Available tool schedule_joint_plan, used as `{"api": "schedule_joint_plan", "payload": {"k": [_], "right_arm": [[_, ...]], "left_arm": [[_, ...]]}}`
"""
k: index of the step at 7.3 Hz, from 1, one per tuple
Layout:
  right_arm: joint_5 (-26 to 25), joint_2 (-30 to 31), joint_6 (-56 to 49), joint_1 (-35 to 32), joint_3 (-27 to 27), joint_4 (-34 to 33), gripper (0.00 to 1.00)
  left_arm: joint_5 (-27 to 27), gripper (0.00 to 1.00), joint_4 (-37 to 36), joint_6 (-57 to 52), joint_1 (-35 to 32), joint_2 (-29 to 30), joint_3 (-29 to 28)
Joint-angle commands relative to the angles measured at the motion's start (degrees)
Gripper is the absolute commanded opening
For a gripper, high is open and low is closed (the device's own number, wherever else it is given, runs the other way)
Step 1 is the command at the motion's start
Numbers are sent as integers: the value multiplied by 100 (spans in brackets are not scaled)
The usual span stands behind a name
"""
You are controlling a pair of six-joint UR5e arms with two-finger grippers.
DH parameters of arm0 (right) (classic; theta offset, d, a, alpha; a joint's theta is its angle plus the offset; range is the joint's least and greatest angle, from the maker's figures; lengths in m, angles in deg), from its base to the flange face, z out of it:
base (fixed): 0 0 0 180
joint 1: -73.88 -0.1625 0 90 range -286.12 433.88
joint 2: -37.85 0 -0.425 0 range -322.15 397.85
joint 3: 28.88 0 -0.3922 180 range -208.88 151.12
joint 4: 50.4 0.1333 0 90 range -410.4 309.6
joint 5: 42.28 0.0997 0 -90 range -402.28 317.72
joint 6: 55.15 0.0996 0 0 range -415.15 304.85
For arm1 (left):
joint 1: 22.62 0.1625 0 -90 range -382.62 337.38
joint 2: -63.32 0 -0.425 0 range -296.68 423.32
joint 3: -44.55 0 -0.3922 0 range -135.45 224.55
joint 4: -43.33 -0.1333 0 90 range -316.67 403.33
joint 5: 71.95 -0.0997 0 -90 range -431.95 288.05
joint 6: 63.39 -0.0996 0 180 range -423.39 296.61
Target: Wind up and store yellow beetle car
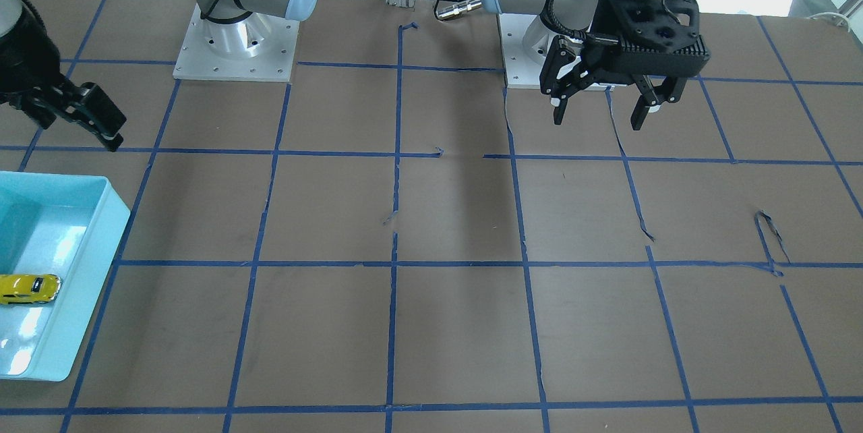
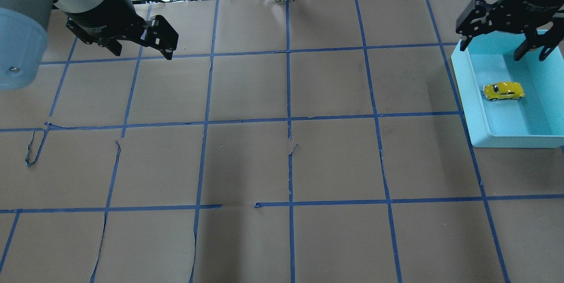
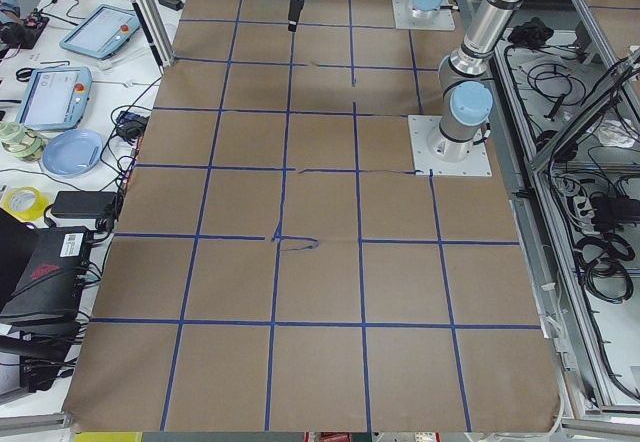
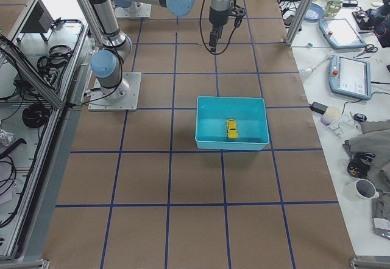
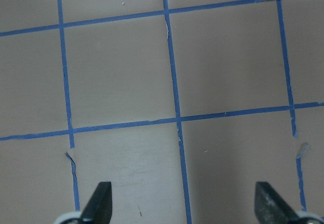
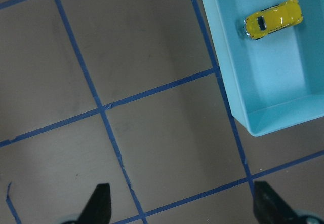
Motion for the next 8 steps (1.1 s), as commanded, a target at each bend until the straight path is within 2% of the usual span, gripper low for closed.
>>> {"api": "schedule_joint_plan", "payload": {"k": [1,4,8], "right_arm": [[102,108,517,-518,17,289,100],[147,143,772,-966,-27,327,100],[428,187,667,-993,-27,388,100]], "left_arm": [[0,100,0,2,6,0,9],[-9,100,9,2,-11,0,9],[9,100,9,-7,6,0,9]]}}
